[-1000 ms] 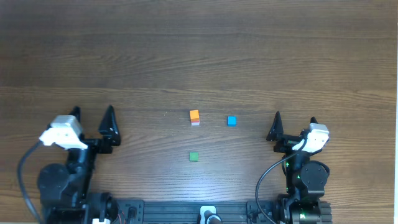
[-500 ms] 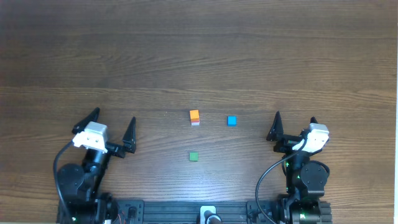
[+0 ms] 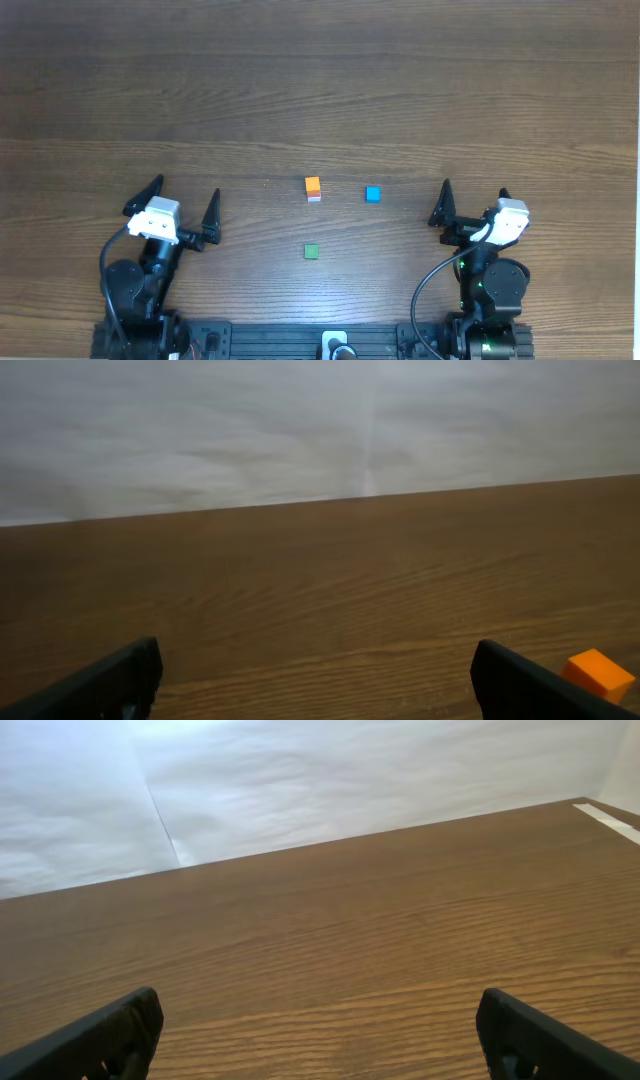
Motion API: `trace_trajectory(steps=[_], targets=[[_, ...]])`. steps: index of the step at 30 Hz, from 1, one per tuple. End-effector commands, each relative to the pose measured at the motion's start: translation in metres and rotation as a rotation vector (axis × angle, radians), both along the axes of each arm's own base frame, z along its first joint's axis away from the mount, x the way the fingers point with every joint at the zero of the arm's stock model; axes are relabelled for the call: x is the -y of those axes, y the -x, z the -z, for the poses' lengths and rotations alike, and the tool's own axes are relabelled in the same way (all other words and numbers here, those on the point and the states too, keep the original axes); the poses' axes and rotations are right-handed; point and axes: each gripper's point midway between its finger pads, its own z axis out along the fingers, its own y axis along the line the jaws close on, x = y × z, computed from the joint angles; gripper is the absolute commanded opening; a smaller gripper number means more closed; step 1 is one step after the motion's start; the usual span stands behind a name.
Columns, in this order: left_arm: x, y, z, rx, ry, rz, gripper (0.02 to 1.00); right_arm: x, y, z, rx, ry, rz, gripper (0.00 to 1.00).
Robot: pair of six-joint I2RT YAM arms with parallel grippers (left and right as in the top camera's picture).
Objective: Stack Cubes
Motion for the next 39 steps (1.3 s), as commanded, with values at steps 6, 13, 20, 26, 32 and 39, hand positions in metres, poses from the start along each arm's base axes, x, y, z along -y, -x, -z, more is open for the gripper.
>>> trace_trajectory(steps=[6,13,20,26,32,39], targets=[[-0.003,-0.001,0.001,0.012,-0.018,-0.017,0.998,-0.002,0.0,0.002,0.002,0.001,-0.011,0.991],[-0.003,-0.001,0.001,0.011,-0.018,-0.016,1.0,-0.002,0.0,0.002,0.002,0.001,-0.011,0.993],[-0.003,-0.001,0.001,0.011,-0.018,-0.017,0.998,-0.009,-0.001,0.003,0.001,-0.04,-0.048,0.991],[-0.003,-0.001,0.001,0.011,-0.018,-0.016,1.0,-0.012,-0.001,-0.004,0.025,-0.062,-0.063,0.991],[-0.003,-0.001,0.001,0.011,-0.018,-0.016,0.998,-0.013,0.006,-0.037,0.068,-0.049,-0.074,0.991],[-0.003,-0.001,0.001,0.011,-0.018,-0.016,1.0,-0.024,0.018,-0.071,-0.046,-0.062,-0.13,0.993]])
